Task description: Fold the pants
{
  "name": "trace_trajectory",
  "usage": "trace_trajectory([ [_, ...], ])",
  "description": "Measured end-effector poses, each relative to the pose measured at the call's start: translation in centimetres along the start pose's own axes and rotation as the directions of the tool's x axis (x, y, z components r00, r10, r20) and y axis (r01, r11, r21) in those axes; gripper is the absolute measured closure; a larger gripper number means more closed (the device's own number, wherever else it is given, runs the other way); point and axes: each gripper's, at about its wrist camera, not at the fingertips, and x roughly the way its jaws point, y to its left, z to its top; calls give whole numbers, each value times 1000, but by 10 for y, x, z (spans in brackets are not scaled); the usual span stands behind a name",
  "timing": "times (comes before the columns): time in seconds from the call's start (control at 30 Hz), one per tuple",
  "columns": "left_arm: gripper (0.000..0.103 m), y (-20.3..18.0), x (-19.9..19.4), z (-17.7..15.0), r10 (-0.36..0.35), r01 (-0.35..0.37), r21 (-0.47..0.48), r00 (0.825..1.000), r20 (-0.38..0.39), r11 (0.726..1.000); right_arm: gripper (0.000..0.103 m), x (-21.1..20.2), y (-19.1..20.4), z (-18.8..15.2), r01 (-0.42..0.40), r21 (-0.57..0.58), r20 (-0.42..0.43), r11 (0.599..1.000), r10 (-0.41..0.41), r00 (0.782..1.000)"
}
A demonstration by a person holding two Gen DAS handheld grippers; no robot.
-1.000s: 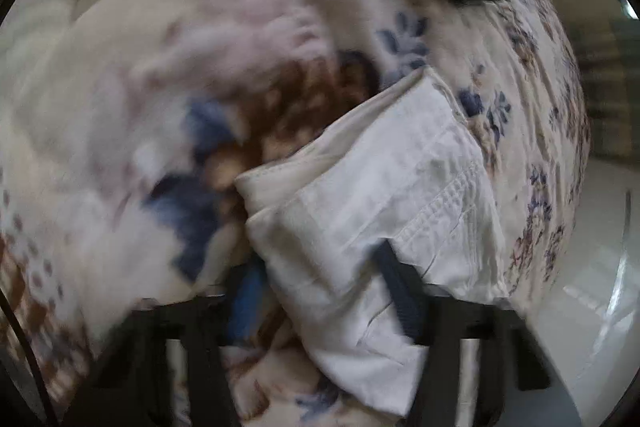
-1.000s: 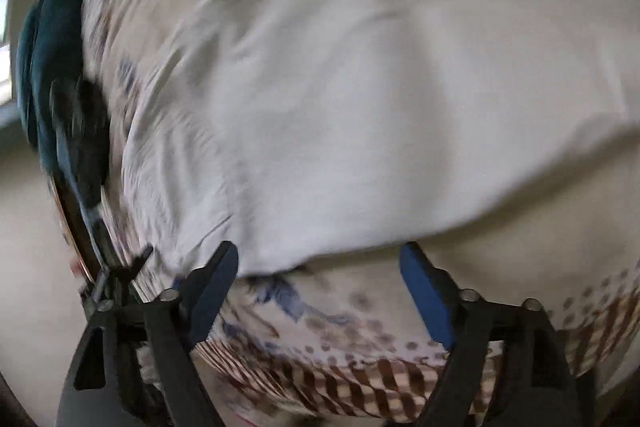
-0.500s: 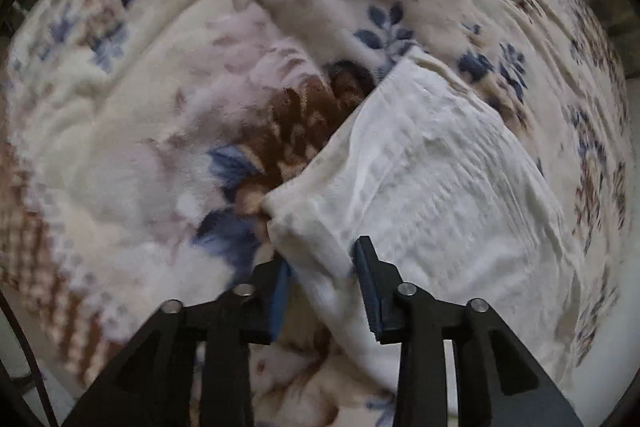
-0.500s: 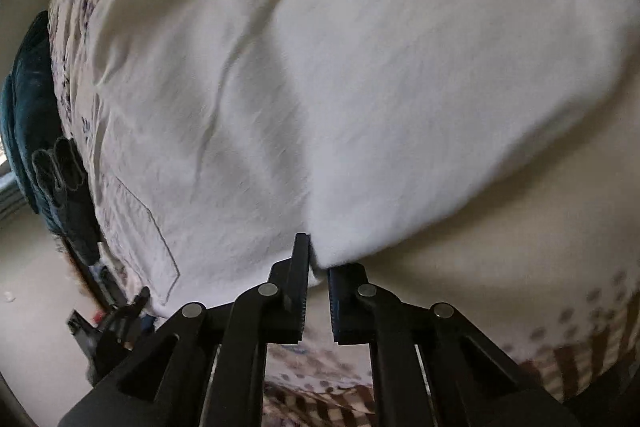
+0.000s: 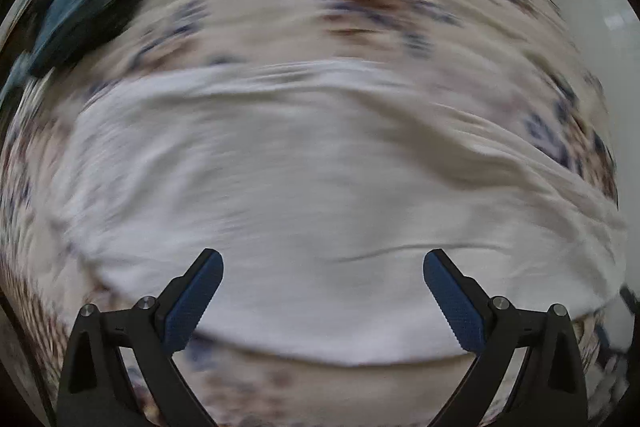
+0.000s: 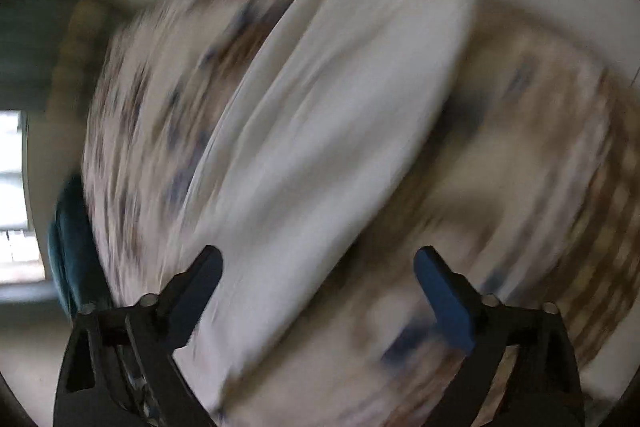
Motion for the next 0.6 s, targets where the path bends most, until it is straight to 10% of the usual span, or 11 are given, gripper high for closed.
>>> trace_trajectory([
  [0.27,0,-127,20,-2,11,-10,228,1000,-6,974,16,51,-59,77,-257,130,-19,958,261,965],
  [0.33,0,-141,20,-4,11,-8,246,1000,-11,969,39,44,-47,80,-339,92,31,936,337,941],
  [0.6,0,-166,25,-8,20,-9,264,999,-38,965,39,86,-31,98,-334,121,-30,935,340,940],
])
